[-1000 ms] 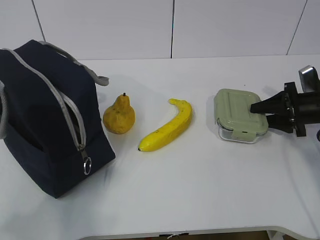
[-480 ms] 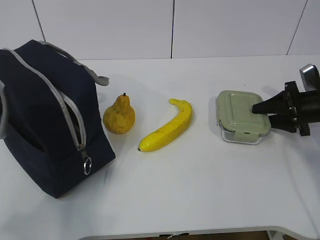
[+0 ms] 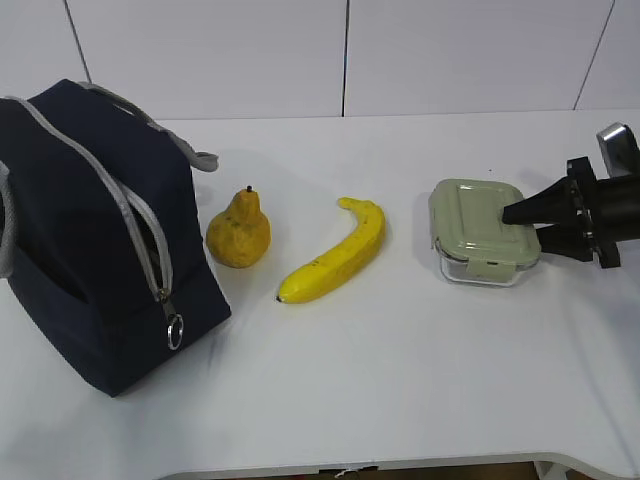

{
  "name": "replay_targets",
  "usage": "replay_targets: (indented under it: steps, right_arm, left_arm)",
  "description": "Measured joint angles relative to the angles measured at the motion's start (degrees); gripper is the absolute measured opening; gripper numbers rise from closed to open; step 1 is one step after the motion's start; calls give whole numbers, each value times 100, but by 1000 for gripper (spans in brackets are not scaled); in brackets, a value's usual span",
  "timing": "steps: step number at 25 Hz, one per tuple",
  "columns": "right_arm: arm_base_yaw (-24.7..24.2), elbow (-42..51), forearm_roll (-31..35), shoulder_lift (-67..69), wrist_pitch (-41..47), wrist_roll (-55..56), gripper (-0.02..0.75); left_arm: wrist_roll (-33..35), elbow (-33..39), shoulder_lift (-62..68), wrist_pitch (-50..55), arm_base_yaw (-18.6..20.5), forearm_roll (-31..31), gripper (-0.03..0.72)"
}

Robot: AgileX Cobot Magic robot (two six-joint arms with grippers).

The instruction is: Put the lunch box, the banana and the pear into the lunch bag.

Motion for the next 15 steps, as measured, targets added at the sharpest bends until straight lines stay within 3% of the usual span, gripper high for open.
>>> replay_targets:
  steps: [15]
  right_arm:
    - [13,0,-73,-356,-11,207,368]
  left_arm:
    - [0,-184,0,13,0,72,305]
